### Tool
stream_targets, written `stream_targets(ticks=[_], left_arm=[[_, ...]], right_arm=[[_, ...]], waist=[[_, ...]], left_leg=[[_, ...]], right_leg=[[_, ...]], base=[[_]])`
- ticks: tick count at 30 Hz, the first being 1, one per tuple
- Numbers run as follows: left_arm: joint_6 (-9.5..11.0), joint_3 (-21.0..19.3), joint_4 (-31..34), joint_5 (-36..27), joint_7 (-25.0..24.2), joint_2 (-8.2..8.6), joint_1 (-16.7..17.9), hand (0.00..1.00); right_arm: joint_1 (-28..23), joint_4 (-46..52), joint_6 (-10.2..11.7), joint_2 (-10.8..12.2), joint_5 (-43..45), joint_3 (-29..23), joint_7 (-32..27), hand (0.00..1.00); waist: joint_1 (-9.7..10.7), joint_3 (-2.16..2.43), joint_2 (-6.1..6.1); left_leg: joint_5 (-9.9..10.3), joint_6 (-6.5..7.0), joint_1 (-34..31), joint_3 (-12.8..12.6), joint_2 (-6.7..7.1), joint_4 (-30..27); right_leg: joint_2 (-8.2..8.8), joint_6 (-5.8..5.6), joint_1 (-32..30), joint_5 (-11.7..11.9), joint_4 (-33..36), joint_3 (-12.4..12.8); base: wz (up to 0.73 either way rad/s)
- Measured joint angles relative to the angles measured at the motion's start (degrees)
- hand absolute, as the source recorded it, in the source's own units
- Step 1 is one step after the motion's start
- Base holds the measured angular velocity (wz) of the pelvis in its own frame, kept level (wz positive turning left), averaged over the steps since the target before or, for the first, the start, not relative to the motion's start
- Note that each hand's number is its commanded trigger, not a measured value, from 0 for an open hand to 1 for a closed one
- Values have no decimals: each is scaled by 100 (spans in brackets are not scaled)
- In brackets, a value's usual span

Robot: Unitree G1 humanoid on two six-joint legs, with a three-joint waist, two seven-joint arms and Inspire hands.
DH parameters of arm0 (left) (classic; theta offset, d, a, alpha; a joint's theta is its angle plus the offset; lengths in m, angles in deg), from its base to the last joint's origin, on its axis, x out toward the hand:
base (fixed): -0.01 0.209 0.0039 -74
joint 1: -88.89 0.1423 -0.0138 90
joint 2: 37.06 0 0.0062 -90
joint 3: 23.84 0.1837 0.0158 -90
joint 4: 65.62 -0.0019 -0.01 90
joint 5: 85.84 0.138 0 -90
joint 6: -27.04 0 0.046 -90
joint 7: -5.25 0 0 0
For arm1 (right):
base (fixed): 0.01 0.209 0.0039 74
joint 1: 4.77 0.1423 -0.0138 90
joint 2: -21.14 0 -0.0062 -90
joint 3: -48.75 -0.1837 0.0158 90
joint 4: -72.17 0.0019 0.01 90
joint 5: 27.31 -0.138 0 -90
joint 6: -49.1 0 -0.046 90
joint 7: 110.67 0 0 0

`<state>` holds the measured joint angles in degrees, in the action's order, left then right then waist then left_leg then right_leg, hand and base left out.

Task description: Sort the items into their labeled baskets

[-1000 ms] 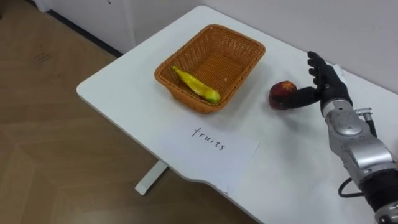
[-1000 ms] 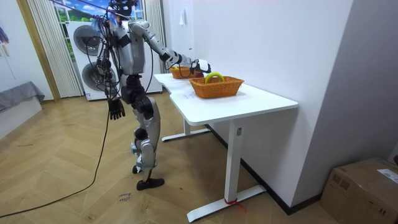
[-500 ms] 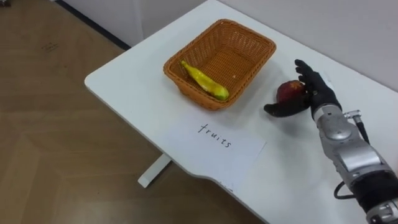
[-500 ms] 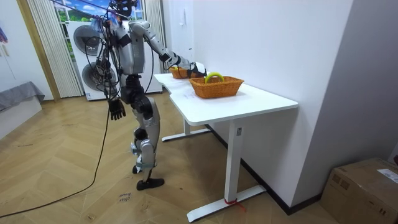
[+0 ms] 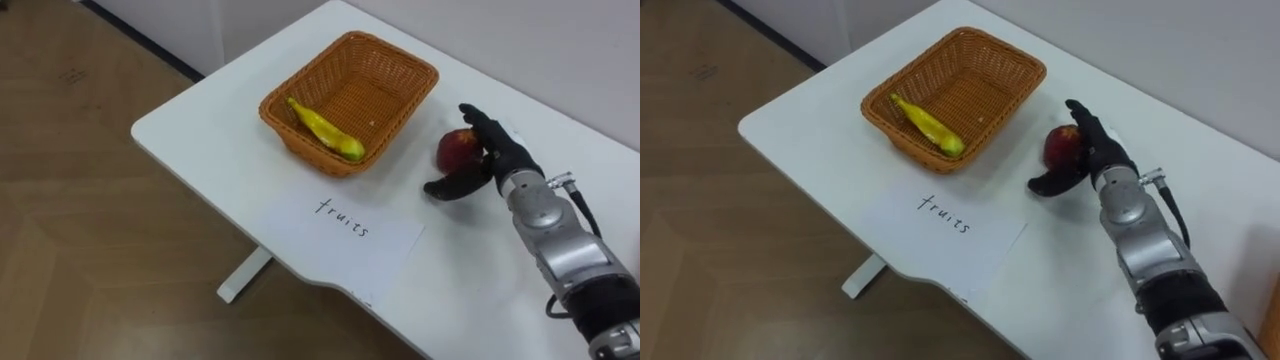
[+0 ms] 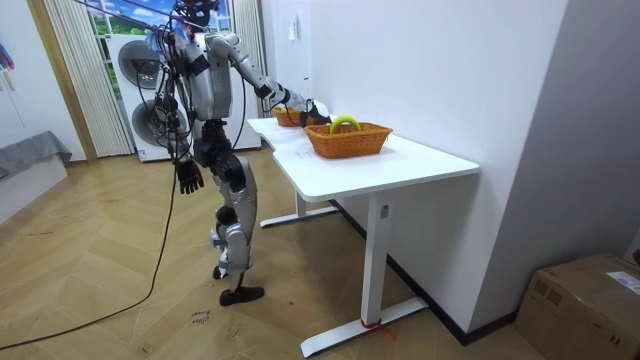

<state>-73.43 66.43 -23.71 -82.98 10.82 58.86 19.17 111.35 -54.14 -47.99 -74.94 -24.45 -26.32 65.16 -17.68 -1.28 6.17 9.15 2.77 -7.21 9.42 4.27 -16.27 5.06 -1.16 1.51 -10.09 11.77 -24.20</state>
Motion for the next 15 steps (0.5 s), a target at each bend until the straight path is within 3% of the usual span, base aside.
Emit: stream_targets(ticks=[15], left_arm=[[-2,-2,8,1,-9,-6,-5,0]], right_arm=[[0,-124,-7,0,426,-34,241,0]], waist=[[9,2,-2]], left_leg=[[0,0,60,0,-1,1]], right_leg=[[-3,4,52,4,-2,9]], base=[[0]])
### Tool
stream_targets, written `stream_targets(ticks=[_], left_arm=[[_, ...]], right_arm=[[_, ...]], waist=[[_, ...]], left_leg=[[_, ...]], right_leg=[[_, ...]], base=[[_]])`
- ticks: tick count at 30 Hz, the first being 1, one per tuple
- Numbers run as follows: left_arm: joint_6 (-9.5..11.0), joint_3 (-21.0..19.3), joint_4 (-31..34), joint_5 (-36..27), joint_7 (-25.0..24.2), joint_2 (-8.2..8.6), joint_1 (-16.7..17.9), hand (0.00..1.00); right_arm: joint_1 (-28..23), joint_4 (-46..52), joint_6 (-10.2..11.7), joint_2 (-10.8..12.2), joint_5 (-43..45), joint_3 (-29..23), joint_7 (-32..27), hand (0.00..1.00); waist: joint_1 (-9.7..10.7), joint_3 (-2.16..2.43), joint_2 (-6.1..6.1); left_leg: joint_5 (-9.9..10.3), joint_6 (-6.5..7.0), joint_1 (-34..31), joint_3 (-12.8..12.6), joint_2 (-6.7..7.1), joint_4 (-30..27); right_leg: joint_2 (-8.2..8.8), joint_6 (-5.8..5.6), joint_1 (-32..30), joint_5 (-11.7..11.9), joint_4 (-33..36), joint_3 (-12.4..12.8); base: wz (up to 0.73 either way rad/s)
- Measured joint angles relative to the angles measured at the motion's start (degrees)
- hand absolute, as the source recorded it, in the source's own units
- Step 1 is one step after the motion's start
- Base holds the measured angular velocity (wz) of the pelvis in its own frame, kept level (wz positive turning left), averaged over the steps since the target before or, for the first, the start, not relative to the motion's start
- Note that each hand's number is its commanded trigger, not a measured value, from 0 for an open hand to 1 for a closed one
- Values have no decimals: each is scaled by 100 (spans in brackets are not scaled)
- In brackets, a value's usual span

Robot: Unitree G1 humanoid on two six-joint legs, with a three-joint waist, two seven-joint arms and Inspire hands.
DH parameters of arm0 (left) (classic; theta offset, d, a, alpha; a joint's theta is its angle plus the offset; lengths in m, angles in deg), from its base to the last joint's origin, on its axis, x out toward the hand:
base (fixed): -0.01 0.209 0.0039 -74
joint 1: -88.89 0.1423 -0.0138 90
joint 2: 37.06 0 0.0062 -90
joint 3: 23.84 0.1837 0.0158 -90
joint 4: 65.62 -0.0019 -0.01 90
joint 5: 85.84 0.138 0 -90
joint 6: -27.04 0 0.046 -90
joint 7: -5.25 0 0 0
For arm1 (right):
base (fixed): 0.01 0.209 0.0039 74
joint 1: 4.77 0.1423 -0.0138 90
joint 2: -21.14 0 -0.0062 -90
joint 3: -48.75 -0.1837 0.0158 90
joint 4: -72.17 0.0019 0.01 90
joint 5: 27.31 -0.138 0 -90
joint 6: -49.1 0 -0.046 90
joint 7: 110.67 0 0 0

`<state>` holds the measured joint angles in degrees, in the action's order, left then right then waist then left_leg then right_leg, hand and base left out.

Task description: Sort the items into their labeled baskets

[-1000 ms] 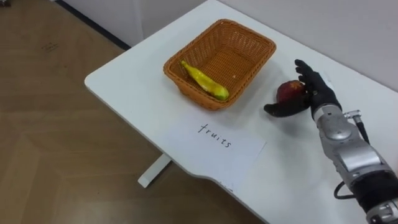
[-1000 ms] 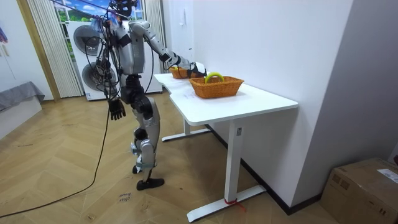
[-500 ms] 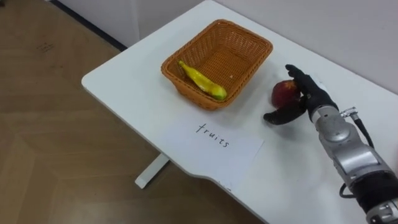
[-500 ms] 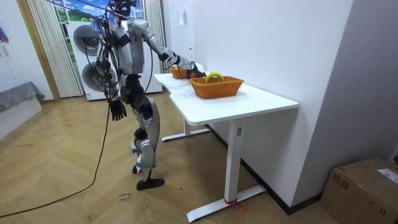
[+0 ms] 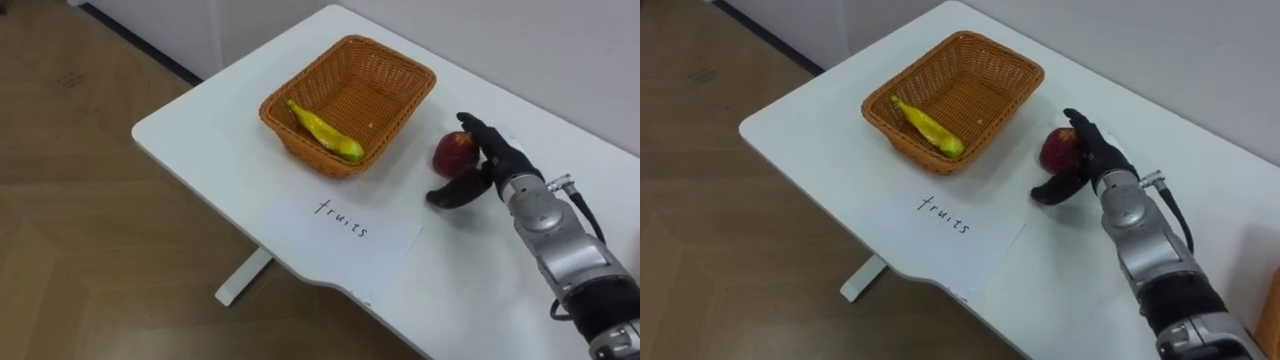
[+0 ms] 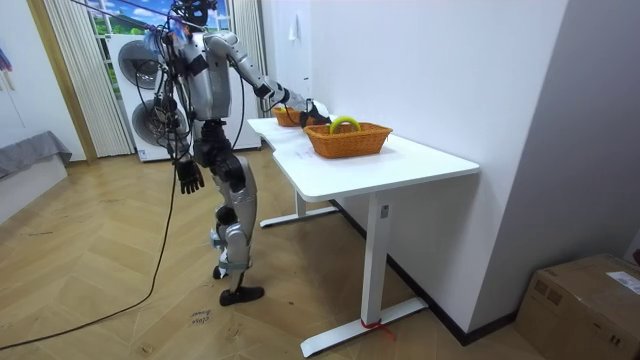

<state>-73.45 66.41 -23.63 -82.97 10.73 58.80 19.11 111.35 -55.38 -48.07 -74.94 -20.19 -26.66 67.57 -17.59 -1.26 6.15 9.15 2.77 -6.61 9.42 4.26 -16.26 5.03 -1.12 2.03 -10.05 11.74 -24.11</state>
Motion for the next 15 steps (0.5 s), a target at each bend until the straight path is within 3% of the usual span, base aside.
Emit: stream_targets(ticks=[10,15], left_arm=[[-20,3,2,-6,53,-55,-13,0],[-39,3,2,-15,65,-82,-24,0]], right_arm=[[223,-536,-32,-8,-7,-5,247,0],[266,-670,-36,-10,-7,-6,257,0]], waist=[[-10,58,83],[-1,41,74]], left_leg=[[-7,-6,26,6,-3,55],[-7,-7,28,7,-4,64]], right_leg=[[2,0,4,0,-1,-19],[2,0,4,0,-2,-18]], base=[[0],[0]])
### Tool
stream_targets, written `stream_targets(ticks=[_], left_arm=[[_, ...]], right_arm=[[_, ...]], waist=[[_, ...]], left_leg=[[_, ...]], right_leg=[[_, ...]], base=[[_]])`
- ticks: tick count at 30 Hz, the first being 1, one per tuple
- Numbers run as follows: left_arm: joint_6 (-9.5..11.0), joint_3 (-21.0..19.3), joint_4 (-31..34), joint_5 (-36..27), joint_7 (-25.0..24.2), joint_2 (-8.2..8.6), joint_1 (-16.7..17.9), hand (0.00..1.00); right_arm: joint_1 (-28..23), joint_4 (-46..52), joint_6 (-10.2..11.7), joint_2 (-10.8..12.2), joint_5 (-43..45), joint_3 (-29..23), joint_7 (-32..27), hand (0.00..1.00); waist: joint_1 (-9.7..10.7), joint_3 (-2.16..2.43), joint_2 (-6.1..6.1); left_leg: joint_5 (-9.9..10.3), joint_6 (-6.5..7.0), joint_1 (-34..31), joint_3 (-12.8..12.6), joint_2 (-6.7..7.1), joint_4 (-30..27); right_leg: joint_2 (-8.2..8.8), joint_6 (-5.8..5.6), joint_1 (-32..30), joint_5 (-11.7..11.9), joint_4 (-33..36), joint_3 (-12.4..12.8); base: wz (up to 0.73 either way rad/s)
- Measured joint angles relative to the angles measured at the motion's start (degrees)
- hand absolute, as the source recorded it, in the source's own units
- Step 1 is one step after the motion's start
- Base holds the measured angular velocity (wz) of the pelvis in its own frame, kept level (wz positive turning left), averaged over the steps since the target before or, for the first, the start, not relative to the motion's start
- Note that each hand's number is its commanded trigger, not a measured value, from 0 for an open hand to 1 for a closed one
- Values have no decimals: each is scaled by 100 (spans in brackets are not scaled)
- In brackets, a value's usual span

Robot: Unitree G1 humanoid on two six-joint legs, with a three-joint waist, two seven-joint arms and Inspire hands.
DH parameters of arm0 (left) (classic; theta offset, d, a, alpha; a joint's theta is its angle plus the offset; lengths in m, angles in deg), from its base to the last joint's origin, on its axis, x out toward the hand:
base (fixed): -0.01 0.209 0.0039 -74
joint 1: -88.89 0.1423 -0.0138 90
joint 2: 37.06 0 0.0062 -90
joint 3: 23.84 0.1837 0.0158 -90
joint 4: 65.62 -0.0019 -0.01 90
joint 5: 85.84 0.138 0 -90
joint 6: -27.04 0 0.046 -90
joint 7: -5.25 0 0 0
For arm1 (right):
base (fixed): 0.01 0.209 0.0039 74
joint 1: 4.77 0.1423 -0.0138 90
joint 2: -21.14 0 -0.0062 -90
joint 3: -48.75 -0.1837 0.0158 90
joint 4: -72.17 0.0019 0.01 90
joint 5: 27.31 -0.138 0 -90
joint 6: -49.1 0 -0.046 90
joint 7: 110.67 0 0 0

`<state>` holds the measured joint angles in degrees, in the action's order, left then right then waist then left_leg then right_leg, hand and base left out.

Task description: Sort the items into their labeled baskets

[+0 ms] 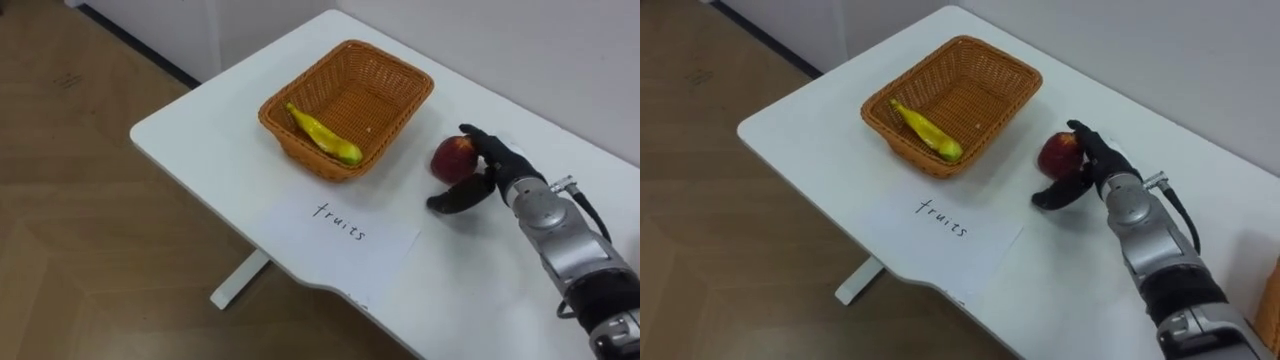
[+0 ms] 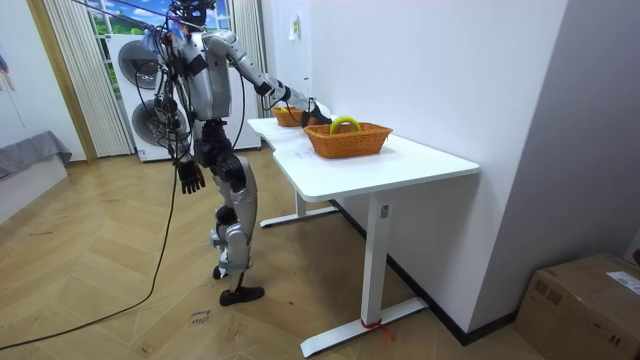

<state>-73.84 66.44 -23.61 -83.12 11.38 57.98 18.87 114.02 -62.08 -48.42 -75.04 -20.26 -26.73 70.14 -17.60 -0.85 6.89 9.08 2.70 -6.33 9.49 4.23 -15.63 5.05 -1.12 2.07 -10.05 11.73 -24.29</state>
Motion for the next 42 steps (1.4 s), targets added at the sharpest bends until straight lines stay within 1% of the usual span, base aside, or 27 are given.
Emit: stream_targets(ticks=[4,10,12,14,21,23,24,28,33,35,36,37,38,39,40,42], left_arm=[[1,0,-2,0,2,-2,-19,0],[9,2,-12,-4,-2,-2,-22,0],[9,4,-18,-39,-2,-2,-23,0],[9,4,-42,-94,-1,-5,-39,0],[8,4,-45,-92,11,-4,-38,0],[8,4,-40,-94,66,-2,-51,0],[7,3,-35,-92,81,-2,-57,0],[-1,2,-29,-80,60,-1,-62,0],[-10,21,-37,-92,47,-7,-172,0],[-10,76,-35,-93,46,-8,-213,0],[-15,115,-33,-92,44,-10,-234,0],[-19,128,-30,-92,40,-10,-239,0],[-32,157,-23,-92,38,-13,-246,0],[-41,193,-23,-90,28,-25,-250,0],[-41,195,-24,-88,12,-26,-251,0],[-44,218,-26,-88,-37,-26,-250,0]], right_arm=[[63,-97,-4,-9,0,0,15,0],[220,-239,-3,-10,-15,0,21,0],[302,-254,-3,-11,-75,1,21,0],[359,-256,-3,-12,-100,2,19,0],[387,-278,-3,-18,-247,2,18,0],[476,-393,-3,-17,-254,3,18,0],[528,-464,-5,-20,-254,2,17,0],[607,-474,-4,-25,-244,-9,14,0],[787,-660,-4,-34,-255,1,0,0],[851,-711,-10,-36,-254,7,0,0],[877,-711,-11,-45,-253,7,0,7],[885,-711,-12,-47,-250,8,1,53],[887,-711,-12,-47,-248,8,2,61],[887,-712,-13,-53,-247,8,14,100],[887,-712,-15,-60,-247,8,30,100],[886,-711,-15,-83,-240,8,71,100]], waist=[[-3,-21,9],[-10,-31,44],[-13,-19,69],[-11,-30,75],[-14,-33,82],[-13,-32,82],[-15,-43,65],[-13,-42,64],[-15,-46,60],[-22,-40,68],[-17,-35,76],[-16,-40,69],[-16,-47,58],[-11,-54,49],[-11,-62,37],[-11,-63,35]], left_leg=[[1,-1,-13,10,4,6],[1,-1,-25,11,4,9],[-5,-7,-89,10,2,10],[-14,-10,-107,10,0,9],[-16,-10,-120,9,-4,26],[-16,-11,-147,7,-5,26],[-19,-14,-180,6,-5,22],[-35,-23,-309,1,-14,11],[-68,-47,-420,-3,-34,-6],[-85,-60,-473,-9,-46,-4],[-96,-63,-501,-8,-49,-6],[-99,-64,-504,-8,-50,-6],[-101,-65,-502,-6,-50,-6],[-102,-66,-504,-2,-50,-7],[-103,-66,-506,-2,-50,-7],[-103,-66,-510,-2,-49,-8]], right_leg=[[0,0,-7,0,0,-1],[0,0,-24,0,0,0],[-2,6,-96,4,4,2],[-5,12,-112,8,-2,1],[-6,12,-127,8,-2,-2],[-5,12,-158,8,1,0],[-5,12,-187,8,3,-1],[-6,33,-330,21,27,-5],[-8,56,-469,35,100,-34],[-10,70,-533,43,119,-39],[-11,80,-556,49,118,-54],[-12,82,-558,51,117,-56],[-11,83,-555,51,117,-63],[-11,83,-552,51,115,-77],[-11,83,-552,51,113,-81],[-11,83,-550,51,103,-84]], base=[[0],[0],[0],[0],[0],[0],[0],[0],[0],[0],[0],[0],[0],[0],[0],[0]])
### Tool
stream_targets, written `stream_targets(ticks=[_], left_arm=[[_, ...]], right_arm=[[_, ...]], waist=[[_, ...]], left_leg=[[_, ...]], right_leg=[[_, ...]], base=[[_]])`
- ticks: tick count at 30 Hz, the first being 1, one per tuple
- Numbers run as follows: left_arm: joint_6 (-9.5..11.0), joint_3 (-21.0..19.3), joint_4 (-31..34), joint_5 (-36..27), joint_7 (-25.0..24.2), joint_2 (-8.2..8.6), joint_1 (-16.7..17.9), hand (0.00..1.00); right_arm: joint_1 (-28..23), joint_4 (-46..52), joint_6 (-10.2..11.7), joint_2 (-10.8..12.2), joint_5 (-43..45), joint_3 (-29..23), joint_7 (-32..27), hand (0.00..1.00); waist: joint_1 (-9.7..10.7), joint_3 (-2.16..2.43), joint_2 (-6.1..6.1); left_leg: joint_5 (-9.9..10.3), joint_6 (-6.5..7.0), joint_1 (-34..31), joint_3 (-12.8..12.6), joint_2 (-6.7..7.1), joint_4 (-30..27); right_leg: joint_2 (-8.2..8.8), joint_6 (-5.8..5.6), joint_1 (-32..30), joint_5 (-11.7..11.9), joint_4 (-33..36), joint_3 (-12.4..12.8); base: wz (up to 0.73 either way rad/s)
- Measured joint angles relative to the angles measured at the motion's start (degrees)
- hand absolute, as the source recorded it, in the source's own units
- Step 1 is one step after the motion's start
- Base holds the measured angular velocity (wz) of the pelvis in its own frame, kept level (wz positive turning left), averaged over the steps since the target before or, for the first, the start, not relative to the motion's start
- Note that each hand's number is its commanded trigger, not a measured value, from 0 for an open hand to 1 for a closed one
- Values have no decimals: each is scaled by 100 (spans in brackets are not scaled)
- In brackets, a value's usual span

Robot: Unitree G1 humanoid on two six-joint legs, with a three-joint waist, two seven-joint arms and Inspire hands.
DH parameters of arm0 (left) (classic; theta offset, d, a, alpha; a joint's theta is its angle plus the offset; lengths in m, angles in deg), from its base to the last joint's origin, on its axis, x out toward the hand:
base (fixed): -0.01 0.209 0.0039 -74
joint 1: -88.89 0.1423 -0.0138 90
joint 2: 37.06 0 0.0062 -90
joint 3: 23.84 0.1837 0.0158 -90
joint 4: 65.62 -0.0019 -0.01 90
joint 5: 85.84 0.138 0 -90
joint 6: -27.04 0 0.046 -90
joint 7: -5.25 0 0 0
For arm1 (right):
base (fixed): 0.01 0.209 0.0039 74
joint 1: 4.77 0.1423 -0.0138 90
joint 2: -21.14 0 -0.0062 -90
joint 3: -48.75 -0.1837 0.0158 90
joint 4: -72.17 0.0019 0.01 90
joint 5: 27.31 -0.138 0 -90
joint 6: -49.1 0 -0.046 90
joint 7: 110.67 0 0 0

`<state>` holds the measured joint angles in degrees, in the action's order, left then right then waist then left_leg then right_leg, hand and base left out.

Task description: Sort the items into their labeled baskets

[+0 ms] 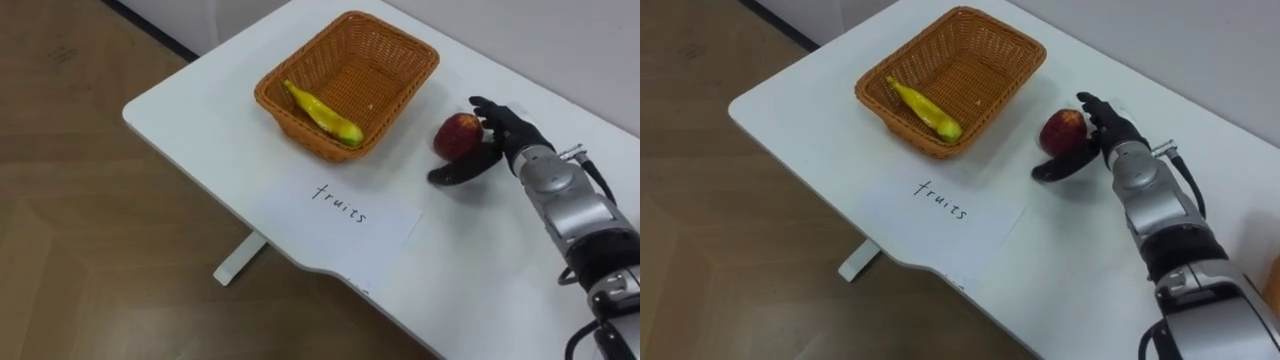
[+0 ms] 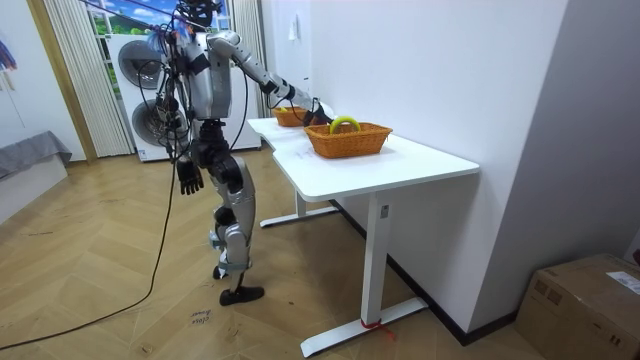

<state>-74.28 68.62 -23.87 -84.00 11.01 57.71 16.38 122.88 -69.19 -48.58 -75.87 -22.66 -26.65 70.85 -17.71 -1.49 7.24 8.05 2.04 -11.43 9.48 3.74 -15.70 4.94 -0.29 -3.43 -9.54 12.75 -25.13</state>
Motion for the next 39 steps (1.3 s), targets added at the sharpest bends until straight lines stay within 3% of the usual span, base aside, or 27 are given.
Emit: stream_targets(ticks=[6,11,33,39], left_arm=[[-10,11,-19,-14,-26,-25,-61,0],[-10,44,-25,-14,-25,-35,-135,0],[-6,81,-255,-10,-134,-44,-219,0],[11,-42,-239,-1,-86,-42,-173,0]], right_arm=[[187,-291,17,-180,-10,39,-137,100],[238,-427,29,-198,-18,43,-171,100],[226,-473,20,-198,-485,53,-44,100],[166,-433,15,-199,-637,-29,4,100]], waist=[[-18,-6,-5],[-10,-3,6],[-21,-38,11],[6,-6,49]], left_leg=[[-4,4,0,22,4,6],[-7,4,20,30,-7,8],[-10,-2,100,28,-9,41],[-10,-2,115,13,-9,38]], right_leg=[[6,0,14,-1,-12,-52],[10,0,44,-1,-12,-191],[4,4,102,2,-19,-163],[-21,16,154,16,-107,-153]], base=[[3],[1],[0],[0]])
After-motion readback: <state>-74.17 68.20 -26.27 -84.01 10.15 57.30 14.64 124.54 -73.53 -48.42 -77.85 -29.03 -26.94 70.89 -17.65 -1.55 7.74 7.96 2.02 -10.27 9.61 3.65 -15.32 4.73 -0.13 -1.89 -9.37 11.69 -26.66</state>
